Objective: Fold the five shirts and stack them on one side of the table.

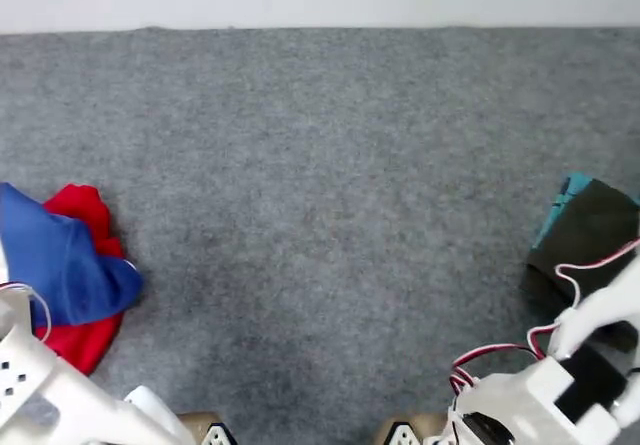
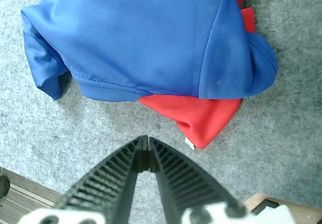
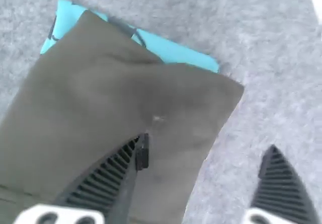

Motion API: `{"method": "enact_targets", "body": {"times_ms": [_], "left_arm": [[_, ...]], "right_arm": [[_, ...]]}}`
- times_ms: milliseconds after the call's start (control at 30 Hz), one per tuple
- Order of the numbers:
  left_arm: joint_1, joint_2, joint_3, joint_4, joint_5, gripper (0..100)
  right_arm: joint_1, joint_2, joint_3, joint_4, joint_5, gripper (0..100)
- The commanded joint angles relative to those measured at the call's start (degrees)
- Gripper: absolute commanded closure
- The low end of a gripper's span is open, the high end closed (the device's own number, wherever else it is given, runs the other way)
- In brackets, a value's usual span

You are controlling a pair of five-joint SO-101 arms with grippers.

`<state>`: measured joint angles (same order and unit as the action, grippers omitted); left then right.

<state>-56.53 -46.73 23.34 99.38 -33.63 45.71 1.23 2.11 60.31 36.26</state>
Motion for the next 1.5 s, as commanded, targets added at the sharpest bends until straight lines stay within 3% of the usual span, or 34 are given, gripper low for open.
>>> {"method": "enact_targets", "body": {"times_ms": [0,133,200,300,600,900,1133,1300,1467], "left_arm": [[0.2,-0.8,-0.5,1.1,-0.4,98],[0.2,-0.8,-0.5,1.1,-0.4,98],[0.2,-0.8,-0.5,1.1,-0.4,98],[0.2,-0.8,-0.7,1.1,-0.4,98],[-0.1,-0.8,-0.4,1.1,-0.4,98],[0.1,-0.8,-0.4,1.1,-0.4,98],[0.2,-0.8,-0.4,1.1,-0.4,98],[0.2,-0.8,-0.4,1.1,-0.4,98],[0.2,-0.8,-0.4,1.1,-0.4,98]], "right_arm": [[-1.4,-3.9,-6.1,7.4,-0.5,77.9],[-4.1,-3.5,-6.2,13.1,-0.7,99.8],[-4.8,-2.6,-5.0,15.5,-1.0,94.9],[-6.2,-0.2,-2.5,16.2,-1.0,99.3],[-12.5,5.8,11.2,16.7,-3.7,99.0],[-14.9,-6.9,12.3,22.5,-3.8,99.0],[-11.6,-18.3,12.7,12.4,-3.7,99.0],[-6.9,-13.5,12.7,3.0,-2.8,99.0],[-6.8,-5.4,12.2,-6.4,-0.9,99.0]]}}
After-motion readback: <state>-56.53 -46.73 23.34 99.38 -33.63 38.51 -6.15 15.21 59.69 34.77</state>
